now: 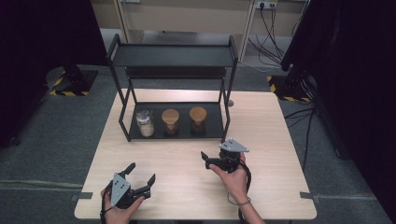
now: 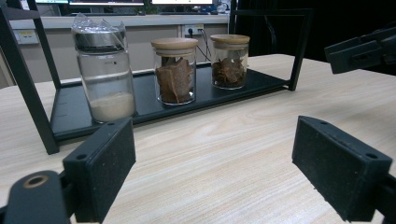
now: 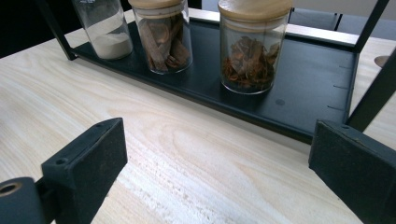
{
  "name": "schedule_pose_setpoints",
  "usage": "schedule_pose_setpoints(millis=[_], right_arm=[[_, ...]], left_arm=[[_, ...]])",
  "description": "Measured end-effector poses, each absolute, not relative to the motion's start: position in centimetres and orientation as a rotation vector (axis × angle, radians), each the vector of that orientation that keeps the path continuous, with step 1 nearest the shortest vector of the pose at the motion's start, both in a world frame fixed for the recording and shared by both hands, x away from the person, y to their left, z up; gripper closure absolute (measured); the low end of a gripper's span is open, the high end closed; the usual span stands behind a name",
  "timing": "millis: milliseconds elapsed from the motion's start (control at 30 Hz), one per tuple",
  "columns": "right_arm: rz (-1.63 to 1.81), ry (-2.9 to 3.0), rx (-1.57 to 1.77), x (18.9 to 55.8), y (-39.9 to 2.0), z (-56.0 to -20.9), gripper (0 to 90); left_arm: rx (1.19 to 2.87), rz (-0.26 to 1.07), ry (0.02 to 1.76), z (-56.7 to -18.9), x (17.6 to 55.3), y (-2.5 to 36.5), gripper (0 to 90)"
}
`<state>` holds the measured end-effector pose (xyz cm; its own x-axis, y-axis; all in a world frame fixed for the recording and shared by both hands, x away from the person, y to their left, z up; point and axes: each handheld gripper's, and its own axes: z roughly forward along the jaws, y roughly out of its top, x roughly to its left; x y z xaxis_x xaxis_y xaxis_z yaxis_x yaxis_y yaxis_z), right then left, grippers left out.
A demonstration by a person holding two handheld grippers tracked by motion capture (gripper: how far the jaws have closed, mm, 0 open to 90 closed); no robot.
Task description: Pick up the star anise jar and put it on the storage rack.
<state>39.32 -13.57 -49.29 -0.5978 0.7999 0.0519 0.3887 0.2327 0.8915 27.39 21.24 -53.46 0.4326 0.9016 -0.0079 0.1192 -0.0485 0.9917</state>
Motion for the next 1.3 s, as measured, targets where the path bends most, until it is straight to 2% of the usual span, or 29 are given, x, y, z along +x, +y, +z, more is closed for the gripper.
schedule_pose_setpoints(millis=[1300], right_arm=[[1.311,2.088,1.128,36.6,-16.4,-50.6,4.7]], left_arm=[[1.491,0.828,0.947,-53.5,27.3,21.2,12.9]])
